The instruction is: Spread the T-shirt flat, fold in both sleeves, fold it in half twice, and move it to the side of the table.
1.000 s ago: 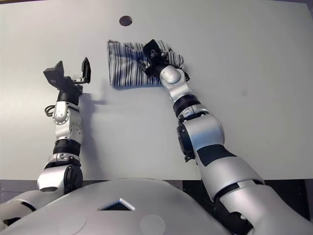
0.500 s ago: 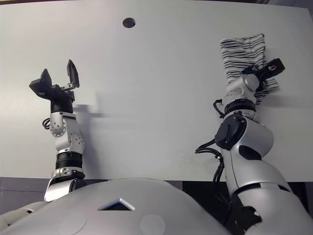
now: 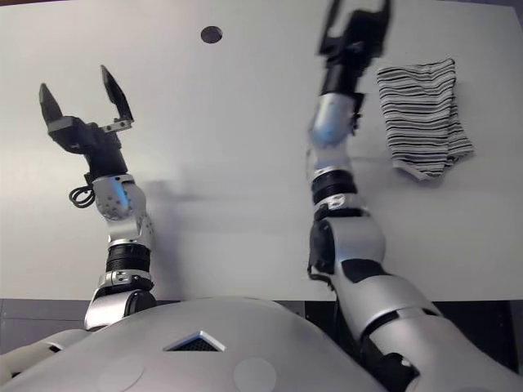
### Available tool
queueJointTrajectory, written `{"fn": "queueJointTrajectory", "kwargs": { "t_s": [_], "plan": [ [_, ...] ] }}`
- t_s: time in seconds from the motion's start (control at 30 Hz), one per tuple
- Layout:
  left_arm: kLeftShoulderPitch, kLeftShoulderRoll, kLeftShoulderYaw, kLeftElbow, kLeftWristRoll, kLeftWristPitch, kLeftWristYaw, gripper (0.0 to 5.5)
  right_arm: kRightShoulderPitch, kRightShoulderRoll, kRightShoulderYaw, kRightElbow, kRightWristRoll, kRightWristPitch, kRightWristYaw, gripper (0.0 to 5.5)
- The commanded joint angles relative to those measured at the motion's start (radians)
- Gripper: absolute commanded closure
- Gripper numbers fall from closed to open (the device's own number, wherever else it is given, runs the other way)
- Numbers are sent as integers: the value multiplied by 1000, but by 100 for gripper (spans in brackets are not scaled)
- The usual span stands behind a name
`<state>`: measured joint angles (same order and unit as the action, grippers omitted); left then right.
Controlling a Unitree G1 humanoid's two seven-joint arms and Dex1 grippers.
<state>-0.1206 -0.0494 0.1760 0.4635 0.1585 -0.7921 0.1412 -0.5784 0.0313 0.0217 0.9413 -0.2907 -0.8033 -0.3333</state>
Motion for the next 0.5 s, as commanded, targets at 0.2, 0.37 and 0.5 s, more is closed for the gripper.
{"fn": "queueJointTrajectory", "kwargs": {
  "t_s": [0.2,0.37,0.5],
  "plan": [
    [-15,17,-58,255,102,-96,145,0,92,22,79,72,-22,43,41,211],
    [-20,29,-64,340,104,-137,202,0,113,9,82,52,-11,28,59,133],
    [-24,26,-72,366,96,-154,222,0,118,21,83,63,0,35,60,99]
  ]
}}
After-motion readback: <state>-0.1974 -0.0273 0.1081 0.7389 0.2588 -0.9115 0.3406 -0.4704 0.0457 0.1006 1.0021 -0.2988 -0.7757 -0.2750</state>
